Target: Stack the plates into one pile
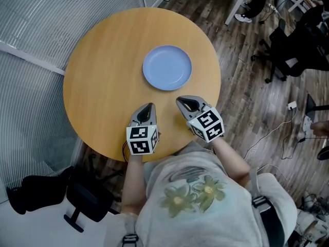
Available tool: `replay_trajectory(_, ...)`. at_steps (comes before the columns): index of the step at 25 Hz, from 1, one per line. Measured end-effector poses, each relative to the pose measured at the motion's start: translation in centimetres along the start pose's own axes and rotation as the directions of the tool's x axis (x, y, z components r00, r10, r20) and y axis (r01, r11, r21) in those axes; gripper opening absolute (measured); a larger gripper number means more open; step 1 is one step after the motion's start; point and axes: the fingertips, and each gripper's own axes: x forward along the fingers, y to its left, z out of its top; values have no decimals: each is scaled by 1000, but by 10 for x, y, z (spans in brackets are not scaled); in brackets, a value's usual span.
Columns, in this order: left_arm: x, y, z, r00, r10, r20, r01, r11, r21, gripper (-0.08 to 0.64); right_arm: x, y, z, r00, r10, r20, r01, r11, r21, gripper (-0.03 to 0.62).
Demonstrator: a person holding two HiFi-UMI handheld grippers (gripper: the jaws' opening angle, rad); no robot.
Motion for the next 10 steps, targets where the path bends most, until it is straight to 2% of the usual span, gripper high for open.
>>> replay_trajectory(10, 11, -1, -1, 1000, 17, -17, -17, 1000, 6, 18, 3, -12, 0, 1000, 12, -11, -12, 1000, -8, 45)
